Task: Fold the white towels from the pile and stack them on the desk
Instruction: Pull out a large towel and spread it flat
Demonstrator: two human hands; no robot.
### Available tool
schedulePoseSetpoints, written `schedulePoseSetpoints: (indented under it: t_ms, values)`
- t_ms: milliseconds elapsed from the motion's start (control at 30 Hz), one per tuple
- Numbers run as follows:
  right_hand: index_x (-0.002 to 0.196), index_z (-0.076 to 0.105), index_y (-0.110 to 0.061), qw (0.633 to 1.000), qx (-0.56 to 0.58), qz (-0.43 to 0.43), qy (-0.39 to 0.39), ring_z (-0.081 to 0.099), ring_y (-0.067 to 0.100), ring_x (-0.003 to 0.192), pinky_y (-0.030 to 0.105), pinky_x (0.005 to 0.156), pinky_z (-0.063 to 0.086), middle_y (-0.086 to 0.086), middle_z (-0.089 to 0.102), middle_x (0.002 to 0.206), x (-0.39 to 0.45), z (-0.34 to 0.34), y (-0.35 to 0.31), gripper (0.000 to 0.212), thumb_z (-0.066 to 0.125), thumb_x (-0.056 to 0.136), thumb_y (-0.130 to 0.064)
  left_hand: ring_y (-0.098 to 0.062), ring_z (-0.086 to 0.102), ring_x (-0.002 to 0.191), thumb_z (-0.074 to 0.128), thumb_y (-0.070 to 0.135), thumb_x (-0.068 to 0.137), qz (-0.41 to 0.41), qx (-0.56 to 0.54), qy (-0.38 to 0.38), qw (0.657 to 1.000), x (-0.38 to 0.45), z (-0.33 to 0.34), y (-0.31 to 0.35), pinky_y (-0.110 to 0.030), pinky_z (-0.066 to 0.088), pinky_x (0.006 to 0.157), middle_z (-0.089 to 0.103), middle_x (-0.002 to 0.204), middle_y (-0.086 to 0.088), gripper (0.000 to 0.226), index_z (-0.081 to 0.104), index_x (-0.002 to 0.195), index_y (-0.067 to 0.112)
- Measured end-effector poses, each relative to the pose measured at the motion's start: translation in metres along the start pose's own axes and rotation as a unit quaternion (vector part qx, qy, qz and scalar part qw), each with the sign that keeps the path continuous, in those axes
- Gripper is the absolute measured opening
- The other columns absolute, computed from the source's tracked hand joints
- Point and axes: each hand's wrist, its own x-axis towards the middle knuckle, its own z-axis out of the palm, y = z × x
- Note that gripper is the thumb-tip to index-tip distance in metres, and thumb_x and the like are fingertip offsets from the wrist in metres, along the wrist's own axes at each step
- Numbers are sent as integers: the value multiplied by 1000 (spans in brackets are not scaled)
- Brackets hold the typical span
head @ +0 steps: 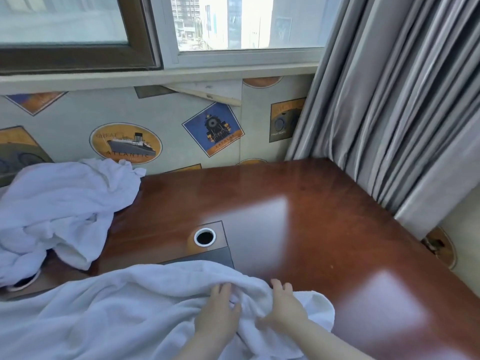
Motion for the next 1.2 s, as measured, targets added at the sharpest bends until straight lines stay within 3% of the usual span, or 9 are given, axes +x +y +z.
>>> schedulePoseSetpoints:
  t_ms: [133, 233, 367, 467, 633, 833, 1033, 1133, 1200]
  values:
    - [108, 50, -22, 992, 113, 7, -58, 55, 13, 80, 26, 60, 44, -3, 54, 99, 10, -20, 4, 50, 66, 77, -59, -22, 60, 98, 38, 24, 94, -26, 51, 29, 998, 29, -17, 12, -30, 39, 71, 60, 106, 2, 9, 43, 101, 25]
    - [81, 55, -17, 982, 157, 41, -100, 48, 16, 53, 23, 46, 40, 1, 53, 72, 14, -34, 0, 22, 59, 85, -38, -19, 51, 108, 45, 12, 90, 25, 166, 80, 982, 48, -26, 21, -30, 37, 78, 52, 113, 6, 23, 44, 107, 28]
    - [90, 59, -24, 963, -234, -117, -66, 52, 23, 86, 28, 63, 37, -1, 57, 86, 9, -45, -10, 18, 68, 76, -33, -18, 31, 136, 69, 19, 76, 109, 250, -71, 959, 73, -31, 6, -30, 30, 101, 35, 140, 9, 64, 43, 134, 27]
    - [83, 58, -22, 934, -263, -235, -56, 48, 27, 95, 31, 70, 30, 5, 51, 98, 8, -40, -14, 6, 62, 79, -20, -24, 52, 115, 71, 26, 79, 80, 225, -193, 952, 81, -38, -2, -34, 44, 86, 43, 130, 2, 54, 46, 127, 26]
    - [74, 49, -21, 971, -29, -115, -209, 45, 16, 68, 26, 52, 33, -4, 50, 75, 14, -71, -8, 22, 71, 77, -19, -20, 60, 93, 78, 49, 68, 19, 290, -368, 883, 86, -70, 12, -37, 52, 78, 62, 110, 5, 60, 57, 117, 23]
    - [124, 62, -16, 937, 50, -20, -346, 71, 26, 99, 44, 86, 57, 5, 72, 111, 12, -124, -14, 65, 86, 69, -39, -15, 70, 102, 61, 96, 43, -114, 74, -484, 864, 87, -128, 39, -33, 49, 92, 75, 103, 8, 87, 75, 104, 35]
    - [81, 67, -17, 993, -85, -77, 5, 65, 23, 76, 27, 61, 46, -1, 69, 81, 13, -142, -30, 25, 78, 67, -34, -21, 68, 78, 73, 59, 74, 10, 121, -307, 944, 102, -144, 50, -31, 52, 74, 71, 84, 0, 42, 74, 78, 18]
    - [100, 67, -27, 944, -86, -138, 288, 58, 26, 97, 32, 73, 34, 0, 64, 102, 14, -111, -30, 30, 69, 72, -17, -23, 59, 74, 65, 44, 85, 87, 193, -139, 967, 108, -134, 47, -30, 42, 60, 61, 76, -2, 30, 63, 71, 17]
    - [118, 63, -23, 903, -62, -131, 405, 50, 27, 110, 34, 83, 27, 2, 58, 117, 19, -97, -17, 52, 65, 69, -6, -26, 58, 100, 61, 29, 91, 79, 148, -55, 984, 106, -121, 34, -35, 47, 76, 60, 101, -3, 10, 65, 93, 20]
